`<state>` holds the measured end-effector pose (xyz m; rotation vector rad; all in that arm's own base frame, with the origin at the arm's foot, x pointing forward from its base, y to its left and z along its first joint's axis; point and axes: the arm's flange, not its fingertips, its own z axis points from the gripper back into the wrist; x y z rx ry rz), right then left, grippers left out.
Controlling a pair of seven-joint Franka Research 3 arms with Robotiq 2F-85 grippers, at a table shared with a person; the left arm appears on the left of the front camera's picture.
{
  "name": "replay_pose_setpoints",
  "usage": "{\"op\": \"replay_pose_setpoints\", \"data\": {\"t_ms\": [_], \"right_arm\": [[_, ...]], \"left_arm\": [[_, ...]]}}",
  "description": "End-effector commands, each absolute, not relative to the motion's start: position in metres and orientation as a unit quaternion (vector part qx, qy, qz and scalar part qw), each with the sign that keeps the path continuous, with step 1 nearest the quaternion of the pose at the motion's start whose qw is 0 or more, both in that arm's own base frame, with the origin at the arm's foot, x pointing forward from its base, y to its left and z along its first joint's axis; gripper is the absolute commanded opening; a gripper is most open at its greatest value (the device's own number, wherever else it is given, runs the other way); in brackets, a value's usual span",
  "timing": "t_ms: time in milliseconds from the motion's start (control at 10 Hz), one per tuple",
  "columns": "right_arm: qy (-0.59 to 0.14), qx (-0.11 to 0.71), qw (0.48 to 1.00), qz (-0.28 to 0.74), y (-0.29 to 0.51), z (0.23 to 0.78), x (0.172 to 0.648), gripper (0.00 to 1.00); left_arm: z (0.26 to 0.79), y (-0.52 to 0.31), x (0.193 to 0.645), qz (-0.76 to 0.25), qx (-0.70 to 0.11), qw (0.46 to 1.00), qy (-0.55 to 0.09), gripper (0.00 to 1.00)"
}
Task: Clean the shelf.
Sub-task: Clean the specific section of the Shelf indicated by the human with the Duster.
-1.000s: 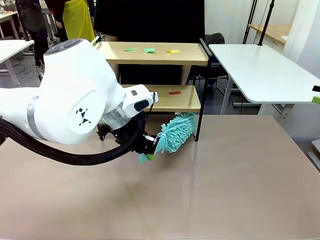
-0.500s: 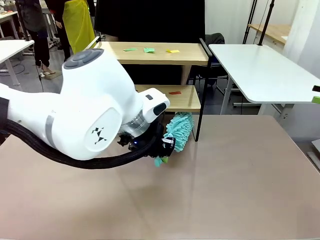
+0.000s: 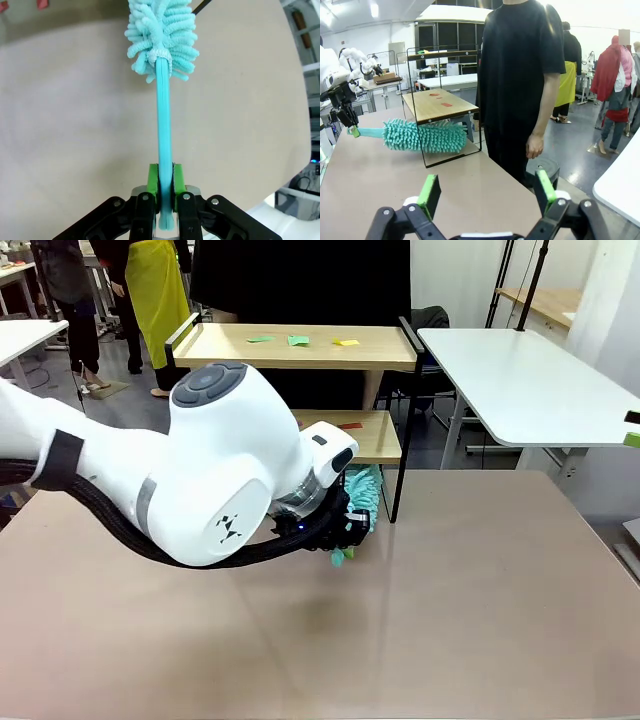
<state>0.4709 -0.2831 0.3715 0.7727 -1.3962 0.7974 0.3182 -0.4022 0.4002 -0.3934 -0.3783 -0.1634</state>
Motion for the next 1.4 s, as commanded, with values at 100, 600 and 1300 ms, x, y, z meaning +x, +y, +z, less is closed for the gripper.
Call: {"op": "replay_pose_setpoints", "data": {"t_ms": [100,600,1300], "right_arm": [[-0.599,0.334,0.64,0.347,-0.279,0.378,0.471,1.0],[-0.599,0.334,0.64,0.347,-0.279,0.378,0.471,1.0],[-0.599,0.334,0.64,0.347,-0.279,0.378,0.471,1.0]], "left_arm": [[0.387,-0.433,0.328,-0.051,-0.193,0.956,-0.217,0.14],[0.359,-0.455,0.345,-0.023,-0.213,0.953,-0.212,0.14],[0.34,-0.465,0.356,-0.006,-0.179,0.97,-0.165,0.14]]}}
